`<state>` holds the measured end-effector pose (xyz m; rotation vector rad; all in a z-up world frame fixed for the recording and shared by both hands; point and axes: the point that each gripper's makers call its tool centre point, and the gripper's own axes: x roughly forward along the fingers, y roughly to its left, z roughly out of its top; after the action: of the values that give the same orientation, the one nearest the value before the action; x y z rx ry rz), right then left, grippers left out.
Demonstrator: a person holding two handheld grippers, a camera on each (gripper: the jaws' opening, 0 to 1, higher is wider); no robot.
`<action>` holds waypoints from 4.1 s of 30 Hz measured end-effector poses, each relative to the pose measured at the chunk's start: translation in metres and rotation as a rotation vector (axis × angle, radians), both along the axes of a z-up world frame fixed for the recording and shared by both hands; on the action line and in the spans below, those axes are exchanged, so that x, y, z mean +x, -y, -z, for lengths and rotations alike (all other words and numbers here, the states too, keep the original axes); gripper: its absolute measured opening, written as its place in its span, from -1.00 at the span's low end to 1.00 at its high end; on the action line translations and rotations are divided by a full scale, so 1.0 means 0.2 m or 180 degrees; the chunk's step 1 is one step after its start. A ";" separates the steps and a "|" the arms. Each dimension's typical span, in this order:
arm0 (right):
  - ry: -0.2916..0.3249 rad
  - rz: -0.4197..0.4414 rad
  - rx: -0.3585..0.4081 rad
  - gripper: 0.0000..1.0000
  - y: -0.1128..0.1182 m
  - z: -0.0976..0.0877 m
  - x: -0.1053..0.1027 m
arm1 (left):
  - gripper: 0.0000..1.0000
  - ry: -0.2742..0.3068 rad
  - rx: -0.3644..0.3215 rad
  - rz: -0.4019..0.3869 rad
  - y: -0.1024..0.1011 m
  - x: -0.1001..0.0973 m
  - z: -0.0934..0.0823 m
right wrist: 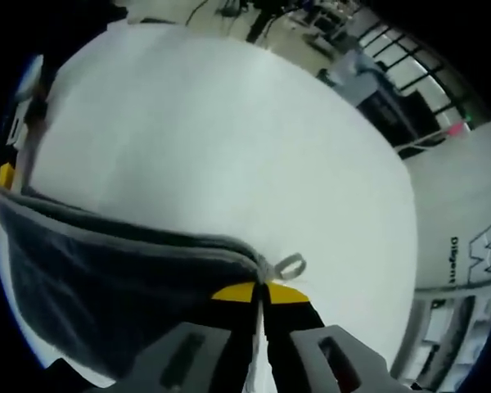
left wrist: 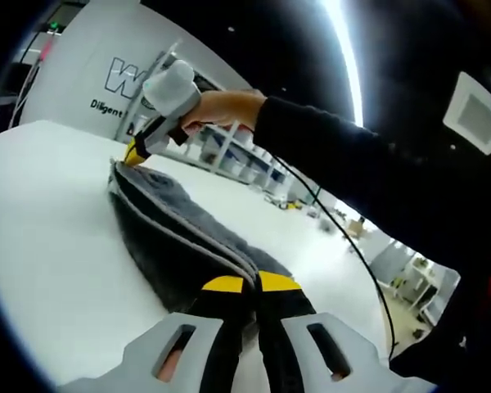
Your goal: Open the folded towel by lifting each exposed corner and separating the folded layers until the towel lies flat within the target outline without major curled edges
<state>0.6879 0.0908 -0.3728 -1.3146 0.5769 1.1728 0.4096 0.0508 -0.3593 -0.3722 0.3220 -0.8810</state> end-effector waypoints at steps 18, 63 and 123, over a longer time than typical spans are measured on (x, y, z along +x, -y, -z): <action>0.0109 -0.0057 0.0036 -1.00 0.01 -0.06 -0.04 | -0.96 0.0097 0.0034 0.0063 0.04 -0.02 -0.10; 0.0352 0.0220 0.0458 -1.00 0.12 -0.26 -0.01 | -0.97 0.0264 0.0109 0.0132 0.16 -0.02 -0.22; 0.0797 0.1041 0.2103 -1.00 0.55 -0.51 0.03 | -0.98 0.0980 0.0062 0.0405 0.56 -0.04 -0.38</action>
<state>0.6941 -0.0193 -0.2701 -0.7447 0.1779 0.8077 0.4007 -0.0611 -0.2837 -0.1948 0.0699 -1.0435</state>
